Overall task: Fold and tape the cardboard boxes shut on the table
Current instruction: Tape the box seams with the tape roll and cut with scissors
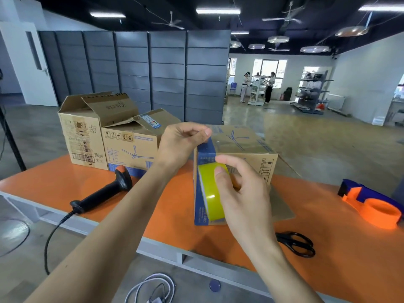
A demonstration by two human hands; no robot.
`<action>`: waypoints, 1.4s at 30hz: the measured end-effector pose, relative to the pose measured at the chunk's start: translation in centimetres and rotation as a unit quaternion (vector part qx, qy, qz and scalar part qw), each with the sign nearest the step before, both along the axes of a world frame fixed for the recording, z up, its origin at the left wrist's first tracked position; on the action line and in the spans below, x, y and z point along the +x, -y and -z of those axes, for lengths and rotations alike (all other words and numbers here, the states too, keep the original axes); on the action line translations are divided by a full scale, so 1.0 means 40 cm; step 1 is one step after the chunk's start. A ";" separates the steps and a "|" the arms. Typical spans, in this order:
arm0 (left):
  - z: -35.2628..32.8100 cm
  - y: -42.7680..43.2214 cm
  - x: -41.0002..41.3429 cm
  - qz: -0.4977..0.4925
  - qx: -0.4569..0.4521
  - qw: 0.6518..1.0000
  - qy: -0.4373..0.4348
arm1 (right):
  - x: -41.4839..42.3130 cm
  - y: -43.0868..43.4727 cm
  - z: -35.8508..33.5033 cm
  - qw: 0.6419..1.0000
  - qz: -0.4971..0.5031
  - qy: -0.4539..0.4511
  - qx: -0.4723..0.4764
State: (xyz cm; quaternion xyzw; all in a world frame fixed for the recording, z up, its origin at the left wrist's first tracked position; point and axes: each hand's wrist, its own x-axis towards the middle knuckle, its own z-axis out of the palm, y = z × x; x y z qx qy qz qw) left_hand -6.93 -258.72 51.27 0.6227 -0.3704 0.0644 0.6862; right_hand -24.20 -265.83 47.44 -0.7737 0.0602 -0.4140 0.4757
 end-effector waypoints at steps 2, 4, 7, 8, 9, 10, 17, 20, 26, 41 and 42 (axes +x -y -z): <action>0.004 0.002 -0.004 0.002 -0.006 1.000 0.003 | -0.004 0.002 -0.004 1.000 0.003 0.009 0.000; 0.008 0.005 -0.008 0.004 -0.010 1.000 -0.003 | -0.007 0.004 -0.008 1.000 0.007 0.019 -0.001; 0.011 0.006 -0.011 -0.002 -0.021 1.000 -0.016 | -0.006 0.003 -0.011 1.000 0.006 0.012 -0.002; 0.012 0.006 -0.010 -0.006 -0.025 0.999 -0.022 | -0.005 0.003 -0.010 1.000 0.007 0.010 -0.002; 0.013 0.005 -0.007 -0.011 -0.028 0.999 -0.027 | -0.005 0.002 -0.010 1.000 0.008 0.008 -0.003; 0.014 0.004 -0.004 -0.016 -0.029 0.999 -0.031 | -0.005 0.000 -0.009 1.000 0.009 0.008 -0.003; 0.010 -0.004 0.000 -0.010 -0.019 0.999 -0.033 | 0.006 -0.015 -0.004 1.000 0.010 0.003 -0.007; 0.010 -0.007 -0.002 -0.010 -0.009 0.999 -0.032 | 0.009 -0.014 0.002 1.000 0.009 0.000 -0.007; 0.017 -0.004 -0.001 -0.031 -0.009 0.999 -0.044 | 0.012 -0.021 0.017 1.000 0.013 -0.004 -0.014; -0.002 -0.037 0.026 -0.117 0.154 0.981 0.013 | 0.020 -0.056 0.073 0.999 0.016 -0.009 -0.028; 0.005 -0.032 0.017 -0.124 0.134 0.980 0.083 | 0.021 -0.055 0.073 0.999 0.017 -0.008 -0.027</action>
